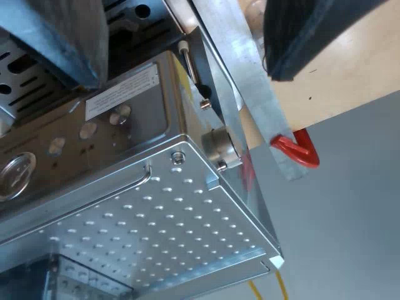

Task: Put the handle in the coffee machine

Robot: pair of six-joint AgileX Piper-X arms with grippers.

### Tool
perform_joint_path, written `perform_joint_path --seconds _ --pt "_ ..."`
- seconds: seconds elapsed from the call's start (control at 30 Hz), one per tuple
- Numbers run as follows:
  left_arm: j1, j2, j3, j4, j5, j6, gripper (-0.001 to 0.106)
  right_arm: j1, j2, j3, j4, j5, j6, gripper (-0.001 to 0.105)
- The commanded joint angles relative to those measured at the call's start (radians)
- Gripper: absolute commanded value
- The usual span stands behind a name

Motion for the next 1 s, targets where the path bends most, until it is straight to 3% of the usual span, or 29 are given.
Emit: perform_joint_path --seconds 0.03,0.23,0.43,0.63,1.0 --pt "0.001 -0.012 -0.008 0.000 0.005 -0.008 0.057 -0.231 -0.008 -0.011 0.080 -0.120 0.002 0.081" --pt "0.009 -0.045 -0.008 0.001 0.005 0.015 0.057 -0.480 -0.008 -0.011 0.194 -0.199 -0.051 0.081" --pt "0.071 -0.095 -0.008 0.035 0.005 0.015 0.057 -0.645 -0.029 -0.009 0.255 -0.207 -0.093 0.081" --pt "0.094 -0.127 -0.008 0.130 0.006 0.015 0.057 -0.690 -0.104 -0.009 0.254 -0.204 -0.127 0.081" --pt "0.094 -0.238 0.002 0.137 0.006 -0.002 0.057 -0.690 -0.381 -0.009 0.252 -0.204 -0.150 0.081"
